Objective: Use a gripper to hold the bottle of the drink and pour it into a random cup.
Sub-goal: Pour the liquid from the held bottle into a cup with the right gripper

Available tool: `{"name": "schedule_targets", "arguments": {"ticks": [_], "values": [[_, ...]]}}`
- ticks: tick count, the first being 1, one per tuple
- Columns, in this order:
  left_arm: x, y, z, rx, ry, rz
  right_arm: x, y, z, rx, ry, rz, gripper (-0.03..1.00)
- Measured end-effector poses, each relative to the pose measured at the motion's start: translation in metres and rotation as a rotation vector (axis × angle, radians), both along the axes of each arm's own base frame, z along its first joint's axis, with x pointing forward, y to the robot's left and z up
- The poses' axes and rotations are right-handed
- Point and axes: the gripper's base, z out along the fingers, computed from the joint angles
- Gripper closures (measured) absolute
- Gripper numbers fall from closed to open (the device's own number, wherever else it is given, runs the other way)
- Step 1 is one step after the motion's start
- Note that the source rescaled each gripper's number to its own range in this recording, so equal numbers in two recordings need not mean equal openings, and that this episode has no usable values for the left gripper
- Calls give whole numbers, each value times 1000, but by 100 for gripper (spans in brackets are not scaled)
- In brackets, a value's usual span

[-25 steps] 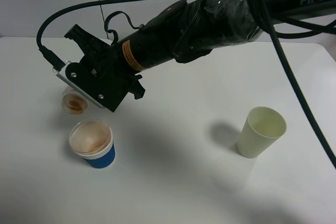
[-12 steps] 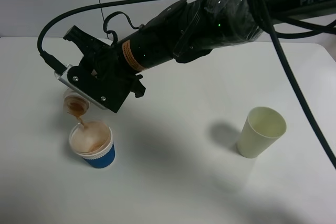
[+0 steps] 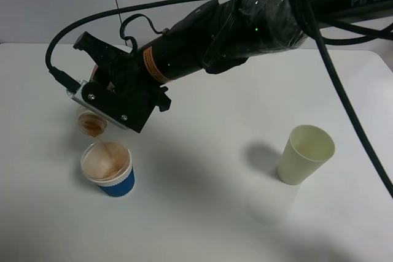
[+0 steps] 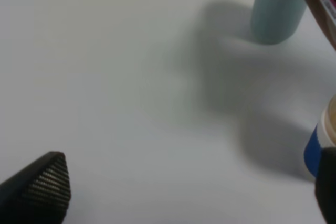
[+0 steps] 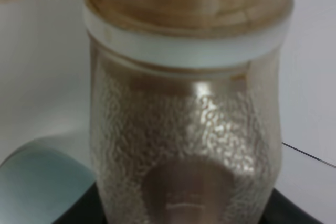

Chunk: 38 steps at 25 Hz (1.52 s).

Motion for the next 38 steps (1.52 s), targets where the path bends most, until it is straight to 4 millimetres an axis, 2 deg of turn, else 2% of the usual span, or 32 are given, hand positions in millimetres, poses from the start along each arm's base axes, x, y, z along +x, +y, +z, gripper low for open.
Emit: {"name": "schedule_targets", "arguments": {"ticks": [38], "values": [[0, 0, 0, 0, 0, 0, 2, 2, 0, -38, -107, -12, 96]]}}
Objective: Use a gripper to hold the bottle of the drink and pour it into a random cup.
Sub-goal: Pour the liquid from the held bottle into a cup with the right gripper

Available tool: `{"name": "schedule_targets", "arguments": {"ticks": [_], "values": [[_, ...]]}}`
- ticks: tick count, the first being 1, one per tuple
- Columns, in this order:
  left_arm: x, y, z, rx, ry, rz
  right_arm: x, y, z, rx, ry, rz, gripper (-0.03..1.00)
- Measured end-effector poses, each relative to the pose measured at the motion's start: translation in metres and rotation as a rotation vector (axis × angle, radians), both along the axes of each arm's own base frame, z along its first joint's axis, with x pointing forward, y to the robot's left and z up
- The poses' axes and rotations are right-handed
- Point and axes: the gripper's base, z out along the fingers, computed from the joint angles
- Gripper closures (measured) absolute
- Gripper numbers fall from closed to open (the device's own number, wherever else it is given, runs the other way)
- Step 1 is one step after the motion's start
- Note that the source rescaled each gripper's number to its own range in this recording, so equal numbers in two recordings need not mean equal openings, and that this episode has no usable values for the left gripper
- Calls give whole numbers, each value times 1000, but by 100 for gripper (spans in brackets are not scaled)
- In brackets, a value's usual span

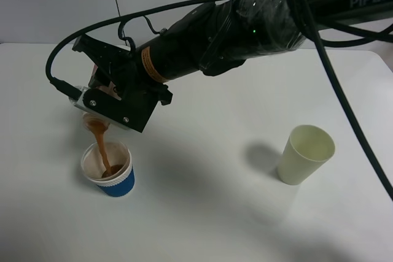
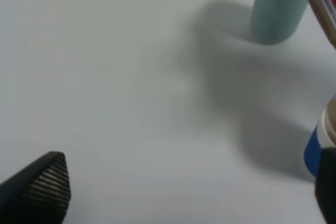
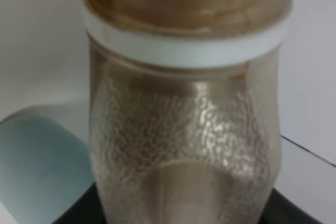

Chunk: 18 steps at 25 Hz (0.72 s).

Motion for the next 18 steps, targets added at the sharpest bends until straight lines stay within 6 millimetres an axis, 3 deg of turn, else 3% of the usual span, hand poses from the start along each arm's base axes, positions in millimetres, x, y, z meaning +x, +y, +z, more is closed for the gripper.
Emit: {"name": "schedule_targets", "arguments": {"ticks": [18], "values": [[0, 0, 0, 0, 0, 0, -4, 5, 0, -34, -88, 17, 96]]}}
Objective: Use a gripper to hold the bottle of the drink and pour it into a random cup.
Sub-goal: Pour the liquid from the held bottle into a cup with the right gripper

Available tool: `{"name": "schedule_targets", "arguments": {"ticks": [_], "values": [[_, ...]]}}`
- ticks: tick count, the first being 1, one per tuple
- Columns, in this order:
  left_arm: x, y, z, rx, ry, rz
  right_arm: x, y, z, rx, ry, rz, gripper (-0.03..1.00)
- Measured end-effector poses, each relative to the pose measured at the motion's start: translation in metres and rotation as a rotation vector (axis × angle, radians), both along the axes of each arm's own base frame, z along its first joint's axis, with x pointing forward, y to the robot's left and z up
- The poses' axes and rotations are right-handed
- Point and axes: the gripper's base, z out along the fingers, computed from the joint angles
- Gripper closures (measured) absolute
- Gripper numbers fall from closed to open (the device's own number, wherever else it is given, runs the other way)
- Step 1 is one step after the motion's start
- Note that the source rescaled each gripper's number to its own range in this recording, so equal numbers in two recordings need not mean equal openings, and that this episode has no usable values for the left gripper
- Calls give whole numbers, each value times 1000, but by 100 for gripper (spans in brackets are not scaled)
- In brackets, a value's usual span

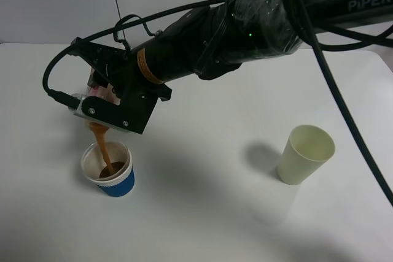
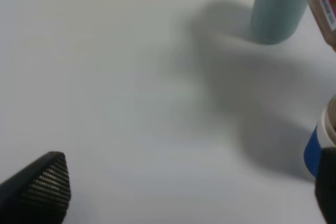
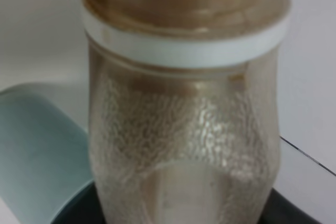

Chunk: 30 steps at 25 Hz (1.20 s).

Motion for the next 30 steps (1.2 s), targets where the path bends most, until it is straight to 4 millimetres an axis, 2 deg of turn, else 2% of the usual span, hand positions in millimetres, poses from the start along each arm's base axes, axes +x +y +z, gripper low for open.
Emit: {"name": "schedule_targets", "arguments": {"ticks": [30], "values": [[0, 0, 0, 0, 0, 0, -14, 10, 2, -39, -108, 61, 96]]}}
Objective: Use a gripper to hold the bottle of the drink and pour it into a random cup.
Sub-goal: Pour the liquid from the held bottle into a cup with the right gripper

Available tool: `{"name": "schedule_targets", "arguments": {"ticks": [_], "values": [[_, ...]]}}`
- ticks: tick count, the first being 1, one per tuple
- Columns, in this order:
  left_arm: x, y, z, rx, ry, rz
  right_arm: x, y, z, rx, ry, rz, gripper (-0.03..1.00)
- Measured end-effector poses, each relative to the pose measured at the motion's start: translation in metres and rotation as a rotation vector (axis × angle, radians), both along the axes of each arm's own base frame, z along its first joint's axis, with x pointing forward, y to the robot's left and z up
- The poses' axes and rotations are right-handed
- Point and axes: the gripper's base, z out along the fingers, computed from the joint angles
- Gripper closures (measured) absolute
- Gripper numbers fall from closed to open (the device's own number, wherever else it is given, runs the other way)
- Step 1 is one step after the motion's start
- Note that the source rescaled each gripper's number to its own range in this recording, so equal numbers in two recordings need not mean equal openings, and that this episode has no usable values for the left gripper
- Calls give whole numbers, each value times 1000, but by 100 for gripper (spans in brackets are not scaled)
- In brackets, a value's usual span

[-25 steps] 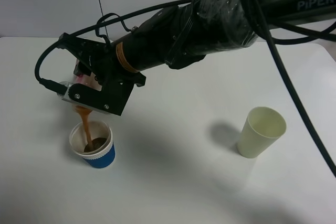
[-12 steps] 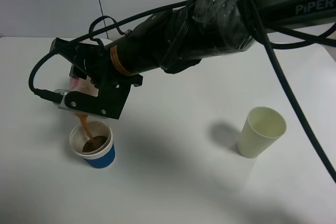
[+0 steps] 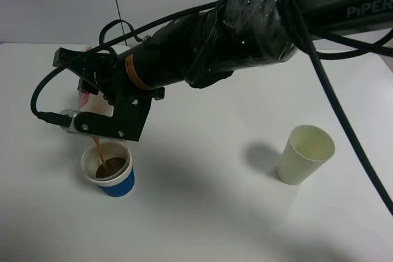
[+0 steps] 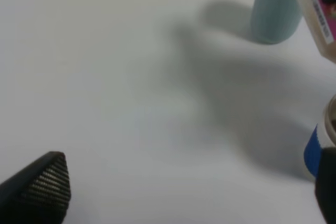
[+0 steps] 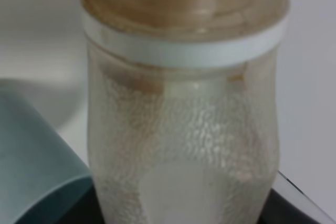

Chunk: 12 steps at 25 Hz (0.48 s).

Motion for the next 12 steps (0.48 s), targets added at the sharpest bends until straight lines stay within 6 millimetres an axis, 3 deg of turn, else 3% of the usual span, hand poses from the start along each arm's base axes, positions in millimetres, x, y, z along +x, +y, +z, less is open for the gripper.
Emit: {"name": "schedule_targets", "arguments": {"ticks": [12], "values": [[0, 0, 0, 0, 0, 0, -3, 2, 3, -9, -37, 23, 96]]}}
